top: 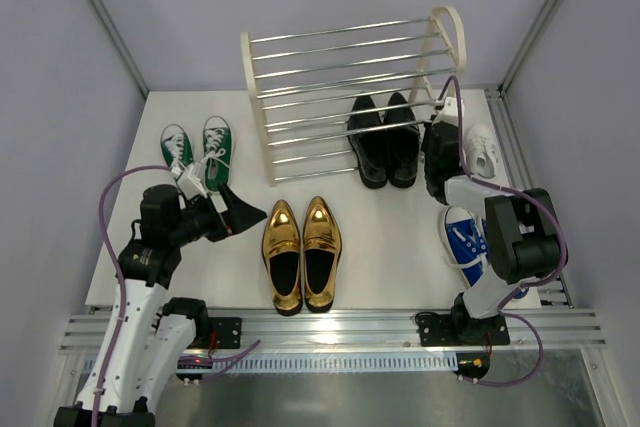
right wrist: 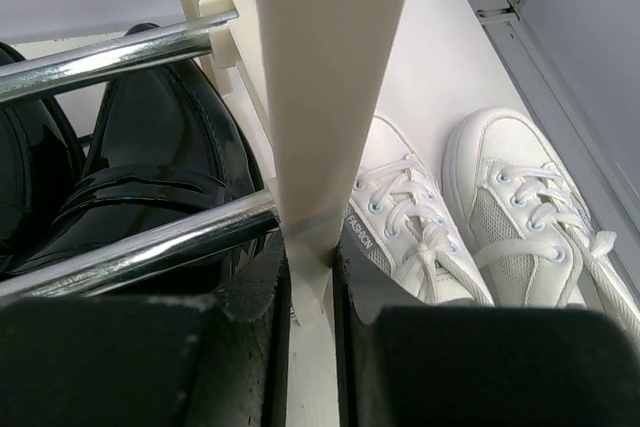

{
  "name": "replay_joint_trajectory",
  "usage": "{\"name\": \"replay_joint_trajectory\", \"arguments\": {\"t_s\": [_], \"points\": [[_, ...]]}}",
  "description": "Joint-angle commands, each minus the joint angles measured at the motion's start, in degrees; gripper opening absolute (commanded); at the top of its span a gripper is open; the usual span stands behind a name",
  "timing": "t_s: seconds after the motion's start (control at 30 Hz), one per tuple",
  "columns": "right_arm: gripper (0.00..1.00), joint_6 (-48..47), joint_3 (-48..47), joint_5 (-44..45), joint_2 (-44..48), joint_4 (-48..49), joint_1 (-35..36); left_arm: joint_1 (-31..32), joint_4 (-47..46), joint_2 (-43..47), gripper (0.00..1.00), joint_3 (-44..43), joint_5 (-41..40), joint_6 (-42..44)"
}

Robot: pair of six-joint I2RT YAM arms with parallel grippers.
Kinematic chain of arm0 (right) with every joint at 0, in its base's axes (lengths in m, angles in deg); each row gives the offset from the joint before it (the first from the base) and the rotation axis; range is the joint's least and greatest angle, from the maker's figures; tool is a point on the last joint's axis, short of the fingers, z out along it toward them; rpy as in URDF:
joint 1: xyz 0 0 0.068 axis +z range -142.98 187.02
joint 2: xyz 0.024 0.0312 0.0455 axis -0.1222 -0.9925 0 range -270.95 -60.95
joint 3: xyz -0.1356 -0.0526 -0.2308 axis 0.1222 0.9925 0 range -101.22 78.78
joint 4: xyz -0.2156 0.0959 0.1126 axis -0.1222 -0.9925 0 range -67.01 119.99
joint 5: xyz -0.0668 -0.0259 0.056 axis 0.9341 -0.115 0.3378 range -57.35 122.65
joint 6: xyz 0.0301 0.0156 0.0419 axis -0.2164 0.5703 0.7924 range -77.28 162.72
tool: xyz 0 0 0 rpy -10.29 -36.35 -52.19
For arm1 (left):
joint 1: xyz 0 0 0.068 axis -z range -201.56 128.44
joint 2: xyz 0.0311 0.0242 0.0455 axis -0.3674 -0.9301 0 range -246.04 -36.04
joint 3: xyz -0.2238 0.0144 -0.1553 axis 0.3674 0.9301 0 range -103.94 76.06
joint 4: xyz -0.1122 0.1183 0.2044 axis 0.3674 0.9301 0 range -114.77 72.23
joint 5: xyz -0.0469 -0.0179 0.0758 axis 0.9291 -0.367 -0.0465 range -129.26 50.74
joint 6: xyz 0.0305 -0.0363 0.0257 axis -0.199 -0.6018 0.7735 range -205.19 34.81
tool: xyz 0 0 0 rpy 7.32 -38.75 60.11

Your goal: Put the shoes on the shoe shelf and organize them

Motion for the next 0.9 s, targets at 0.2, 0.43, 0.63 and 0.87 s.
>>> {"name": "replay_joint_trajectory", "arguments": {"t_s": [0.2,0.43,0.63,0.87], "points": [[0.04,4.37,5.05,5.33,8.67,-0.49,6.27,0.02,-2.43,0.08,1.00,-1.43,1.46,0.01],[0.04,7.25,8.74,15.01,13.50,-5.30,11.56,0.02,1.08,-0.62,1.00,-1.69,-1.69,1.31],[0.71,11.74,5.67,18.97,15.61,-17.68,11.65,0.11,17.77,-3.08,1.00,-7.58,-12.60,4.05],[0.99,19.30,1.89,21.34,19.13,-31.06,12.61,2.56,21.83,0.43,1.00,-8.90,-12.69,2.29]]}}
